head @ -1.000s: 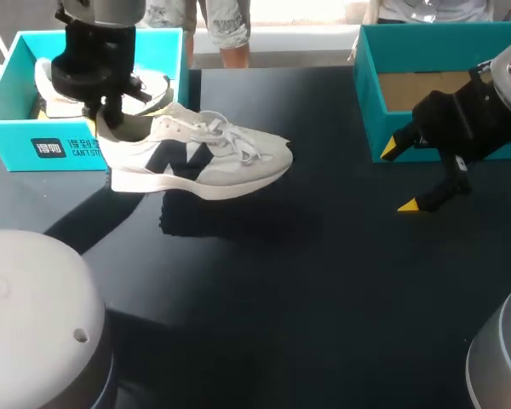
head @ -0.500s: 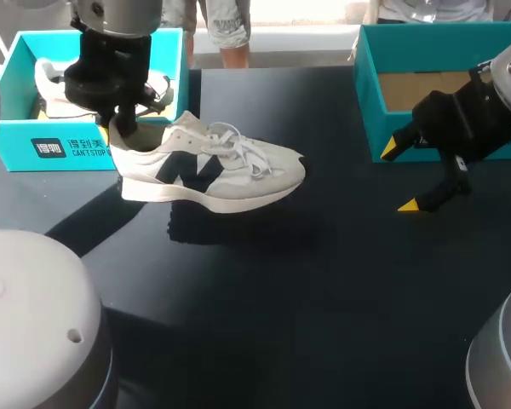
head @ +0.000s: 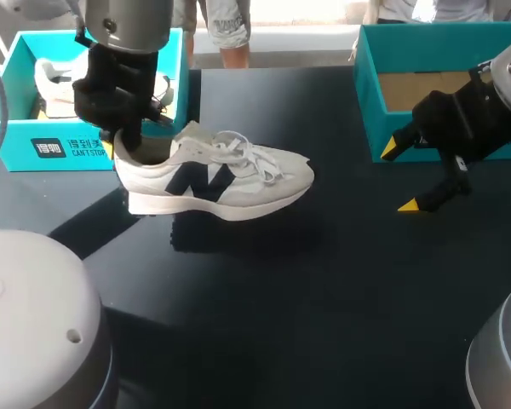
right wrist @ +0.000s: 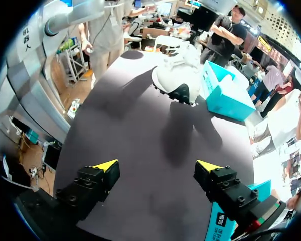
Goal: Take the shoe out of the shoebox, open the shoe tongue, remove and reinsert the insole, then place the shoe into the shoebox
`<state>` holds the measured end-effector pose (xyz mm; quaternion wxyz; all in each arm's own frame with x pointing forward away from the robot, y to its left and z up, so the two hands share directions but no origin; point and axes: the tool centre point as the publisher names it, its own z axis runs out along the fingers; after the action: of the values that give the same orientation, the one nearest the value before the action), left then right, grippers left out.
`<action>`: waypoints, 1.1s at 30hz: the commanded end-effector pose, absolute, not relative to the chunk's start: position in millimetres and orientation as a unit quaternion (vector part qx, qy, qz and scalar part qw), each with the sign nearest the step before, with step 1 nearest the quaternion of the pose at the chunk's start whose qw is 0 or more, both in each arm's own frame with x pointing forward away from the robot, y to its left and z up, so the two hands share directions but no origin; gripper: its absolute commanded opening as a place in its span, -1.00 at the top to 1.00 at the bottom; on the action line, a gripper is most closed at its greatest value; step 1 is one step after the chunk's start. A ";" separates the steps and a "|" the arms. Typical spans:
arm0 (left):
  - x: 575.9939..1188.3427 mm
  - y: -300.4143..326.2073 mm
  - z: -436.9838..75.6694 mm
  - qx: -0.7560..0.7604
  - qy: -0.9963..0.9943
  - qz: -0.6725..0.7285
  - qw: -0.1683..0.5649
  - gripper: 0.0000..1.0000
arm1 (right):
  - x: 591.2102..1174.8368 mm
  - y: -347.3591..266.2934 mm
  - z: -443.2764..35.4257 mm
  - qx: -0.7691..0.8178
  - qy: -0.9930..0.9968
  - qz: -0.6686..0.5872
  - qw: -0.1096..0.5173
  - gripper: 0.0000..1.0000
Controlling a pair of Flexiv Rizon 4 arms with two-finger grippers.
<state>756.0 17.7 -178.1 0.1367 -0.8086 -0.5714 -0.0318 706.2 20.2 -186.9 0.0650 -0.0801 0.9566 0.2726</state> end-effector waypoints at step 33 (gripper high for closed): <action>706.8 -42.6 -296.1 -0.808 -0.569 -0.081 0.132 1.00 | 707.4 20.8 -187.6 -0.081 0.957 0.272 0.064 -1.00</action>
<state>701.8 -40.0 -294.6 0.1284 -0.8081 -0.5688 -0.0835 706.1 20.2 -186.9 0.0650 -0.0802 0.9566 0.2726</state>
